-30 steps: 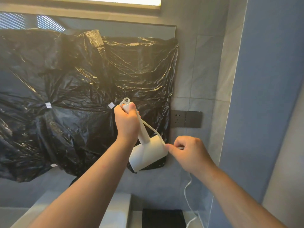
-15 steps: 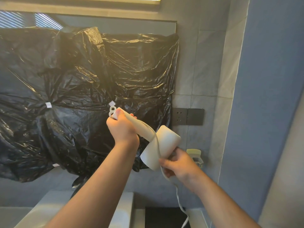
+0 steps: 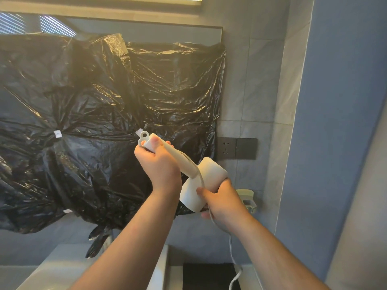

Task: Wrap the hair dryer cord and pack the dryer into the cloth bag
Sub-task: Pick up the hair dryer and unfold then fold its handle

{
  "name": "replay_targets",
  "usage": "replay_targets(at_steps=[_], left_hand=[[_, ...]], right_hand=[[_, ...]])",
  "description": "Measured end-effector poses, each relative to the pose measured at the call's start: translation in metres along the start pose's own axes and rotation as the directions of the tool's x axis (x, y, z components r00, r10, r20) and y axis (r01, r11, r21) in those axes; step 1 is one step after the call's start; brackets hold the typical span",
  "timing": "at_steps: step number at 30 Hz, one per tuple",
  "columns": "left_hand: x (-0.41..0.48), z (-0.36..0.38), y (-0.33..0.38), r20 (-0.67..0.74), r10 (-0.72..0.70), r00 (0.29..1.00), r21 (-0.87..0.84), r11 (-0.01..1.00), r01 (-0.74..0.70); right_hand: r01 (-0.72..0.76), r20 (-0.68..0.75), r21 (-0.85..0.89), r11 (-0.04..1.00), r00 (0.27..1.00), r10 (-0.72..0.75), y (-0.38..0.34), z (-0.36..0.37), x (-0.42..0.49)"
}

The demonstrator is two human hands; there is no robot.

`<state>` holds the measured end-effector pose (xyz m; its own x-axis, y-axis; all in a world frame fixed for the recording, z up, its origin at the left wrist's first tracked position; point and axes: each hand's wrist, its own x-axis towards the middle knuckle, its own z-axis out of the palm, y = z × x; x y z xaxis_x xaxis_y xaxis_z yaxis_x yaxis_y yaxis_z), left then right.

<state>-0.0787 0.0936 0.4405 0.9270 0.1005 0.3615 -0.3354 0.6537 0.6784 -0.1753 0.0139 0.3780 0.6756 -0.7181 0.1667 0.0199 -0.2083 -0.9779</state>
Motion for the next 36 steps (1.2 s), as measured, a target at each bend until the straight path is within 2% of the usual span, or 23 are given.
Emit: replay_targets(at_steps=[3, 6, 9, 11, 14, 17, 18, 19, 20, 21, 22, 23, 24, 25, 26, 27, 28, 30, 32, 34, 36], left_hand=[[0.002, -0.001, 0.002, -0.018, 0.002, 1.0, -0.018, 1.0, -0.003], [0.003, -0.001, 0.003, -0.028, -0.035, 0.999, -0.035, 0.999, 0.034], [0.004, -0.001, 0.004, -0.076, -0.204, 0.976, -0.155, 0.969, 0.19], [0.003, -0.001, 0.005, -0.079, -0.303, 0.95, -0.224, 0.934, 0.279], [0.0, -0.002, 0.004, -0.051, -0.334, 0.941, -0.223, 0.922, 0.316], [0.003, -0.006, 0.001, 0.016, -0.357, 0.934, -0.175, 0.918, 0.354], [0.005, -0.008, -0.001, 0.052, -0.321, 0.946, -0.098, 0.941, 0.324], [0.006, -0.013, -0.002, 0.087, -0.237, 0.968, 0.043, 0.971, 0.234], [0.007, -0.02, -0.002, 0.128, -0.087, 0.988, 0.241, 0.969, 0.055], [0.009, -0.028, -0.003, 0.218, 0.133, 0.967, 0.42, 0.881, -0.216], [0.012, -0.036, -0.005, 0.397, 0.361, 0.844, 0.503, 0.683, -0.529], [0.016, -0.042, -0.007, 0.621, 0.481, 0.619, 0.461, 0.415, -0.784], [0.02, -0.046, -0.009, 0.802, 0.464, 0.376, 0.34, 0.162, -0.926], [0.024, -0.048, -0.011, 0.912, 0.36, 0.196, 0.219, -0.022, -0.976], [0.027, -0.048, -0.012, 0.967, 0.237, 0.098, 0.131, -0.126, -0.983], [0.027, -0.046, -0.01, 0.989, 0.133, 0.061, 0.084, -0.175, -0.981], [0.027, -0.042, -0.009, 0.996, 0.063, 0.055, 0.067, -0.199, -0.978], [0.028, -0.036, -0.006, 0.996, -0.048, 0.077, 0.064, -0.233, -0.97], [0.033, -0.035, -0.005, 0.995, -0.081, 0.059, 0.035, -0.278, -0.96], [0.037, -0.037, -0.004, 0.994, -0.1, 0.043, 0.014, -0.28, -0.96], [0.039, -0.039, 0.003, 0.988, -0.123, 0.091, 0.062, -0.225, -0.972]], right_hand=[[0.026, 0.055, -0.005, 1.0, 0.998, -0.025, 0.002, -0.006, 0.004], [0.014, 0.147, 0.157, 0.988, 0.988, -0.037, -0.001, -0.017, 0.003], [0.007, 0.206, 0.298, 0.955, 0.976, -0.072, -0.001, -0.03, 0.006], [0.032, 0.238, 0.324, 0.946, 0.965, -0.114, -0.002, -0.034, 0.009], [0.091, 0.163, 0.249, 0.964, 0.978, -0.134, 0.0, -0.033, 0.013], [0.089, 0.106, 0.209, 0.974, 0.988, -0.113, -0.001, -0.034, 0.014], [0.077, 0.108, 0.209, 0.975, 0.989, -0.101, -0.001, -0.037, 0.014], [0.067, 0.111, 0.213, 0.975, 0.989, -0.092, -0.003, -0.039, 0.014], [0.064, 0.107, 0.208, 0.976, 0.99, -0.088, -0.004, -0.043, 0.015], [0.07, 0.099, 0.194, 0.978, 0.991, -0.09, -0.006, -0.047, 0.016], [0.075, 0.091, 0.177, 0.981, 0.992, -0.092, -0.007, -0.051, 0.017], [0.079, 0.086, 0.159, 0.984, 0.992, -0.094, -0.009, -0.055, 0.018], [0.086, 0.082, 0.144, 0.986, 0.992, -0.099, -0.011, -0.057, 0.019], [0.098, 0.081, 0.126, 0.987, 0.991, -0.109, -0.013, -0.059, 0.019], [0.109, 0.09, 0.103, 0.989, 0.989, -0.119, -0.015, -0.061, 0.018], [0.119, 0.108, 0.078, 0.99, 0.986, -0.127, -0.018, -0.062, 0.018], [0.126, 0.132, 0.055, 0.991, 0.982, -0.132, -0.02, -0.061, 0.018], [0.146, 0.177, 0.001, 0.989, 0.974, -0.144, -0.022, -0.06, 0.018], [0.173, 0.203, -0.032, 0.984, 0.966, -0.163, -0.025, -0.058, 0.019], [0.21, 0.233, -0.055, 0.976, 0.953, -0.192, -0.028, -0.059, 0.02], [0.223, 0.268, -0.047, 0.974, 0.942, -0.203, -0.03, -0.06, 0.023]])
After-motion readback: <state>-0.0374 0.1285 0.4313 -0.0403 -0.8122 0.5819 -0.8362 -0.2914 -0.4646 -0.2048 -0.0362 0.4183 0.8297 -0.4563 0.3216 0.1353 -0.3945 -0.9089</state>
